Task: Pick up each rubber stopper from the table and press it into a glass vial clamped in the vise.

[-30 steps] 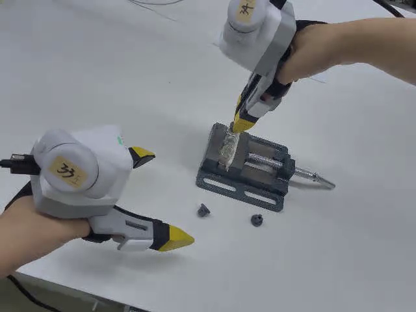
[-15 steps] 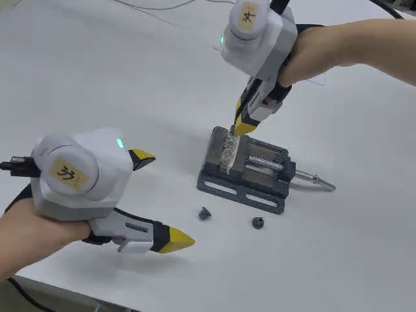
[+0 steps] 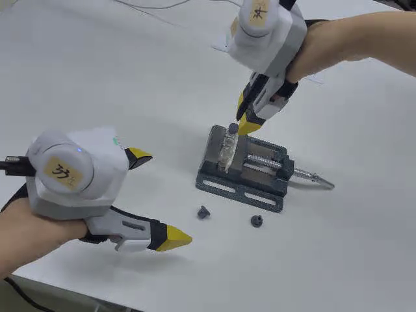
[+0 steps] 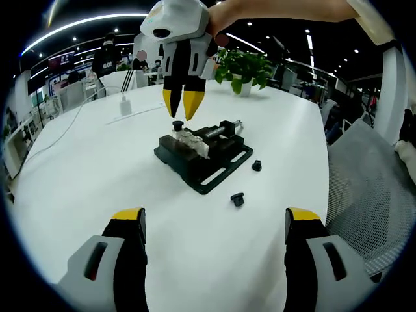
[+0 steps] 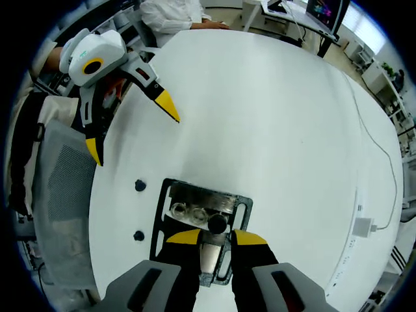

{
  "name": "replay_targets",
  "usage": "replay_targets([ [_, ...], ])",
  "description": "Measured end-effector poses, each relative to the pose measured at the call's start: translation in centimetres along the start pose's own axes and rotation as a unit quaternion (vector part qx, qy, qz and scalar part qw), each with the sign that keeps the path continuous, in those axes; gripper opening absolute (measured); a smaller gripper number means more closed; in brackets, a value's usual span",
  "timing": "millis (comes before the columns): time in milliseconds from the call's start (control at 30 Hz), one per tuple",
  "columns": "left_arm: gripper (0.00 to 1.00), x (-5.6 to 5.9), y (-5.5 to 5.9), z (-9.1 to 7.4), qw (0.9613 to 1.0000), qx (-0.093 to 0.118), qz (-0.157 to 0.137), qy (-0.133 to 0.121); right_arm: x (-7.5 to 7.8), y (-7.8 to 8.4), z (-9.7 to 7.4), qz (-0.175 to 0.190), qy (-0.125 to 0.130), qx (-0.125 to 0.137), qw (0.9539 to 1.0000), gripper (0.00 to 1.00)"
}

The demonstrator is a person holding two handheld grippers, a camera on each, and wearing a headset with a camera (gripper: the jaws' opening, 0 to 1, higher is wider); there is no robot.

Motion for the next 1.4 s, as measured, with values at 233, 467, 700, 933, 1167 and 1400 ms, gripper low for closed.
replay_targets([
  [233, 0.87, -0.22, -0.18, 0.07, 1.0, 0.002, 0.001, 0.0, -0.01, -0.57, -0.14, 0.013, -0.005, 0.019, 0.9997, 0.03],
  [467, 0.87, -0.21, 0.08, 0.1, 1.0, 0.0, -0.001, 0.001, -0.15, -0.57, 0.18, 0.011, -0.008, 0.022, 0.9997, 0.0],
  [700, 0.87, -0.22, 0.42, 0.16, 1.0, -0.003, -0.005, 0.002, 0.02, -0.49, 0.57, 0.008, -0.008, 0.018, 0.9998, 0.0],
  [933, 0.87, -0.25, 0.44, 0.39, 1.0, -0.003, -0.007, 0.003, 0.06, -0.54, 0.53, 0.006, -0.005, 0.017, 0.9998, 0.0],
  [1167, 0.86, -0.7, 0.03, 0.64, 1.0, -0.001, -0.006, 0.001, -0.04, -0.46, 0.61, 0.009, -0.009, 0.017, 0.9998, 0.0],
  [1400, 0.86, -1.07, -0.16, 0.94, 1.0, 0.002, -0.009, 0.001, -0.19, -0.68, 0.75, 0.008, -0.004, 0.0, 1.0, 0.0],
])
Point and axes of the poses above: the centre of the closed fingertips' face, and the gripper's own axes: z roughly forward along the fingers, x roughly to its right, y roughly out of its underside, the point moved 4 cm from there along -z, roughly backward along the fingers, and after that the axes turned 3 degrees about y, right-handed, at the moved point
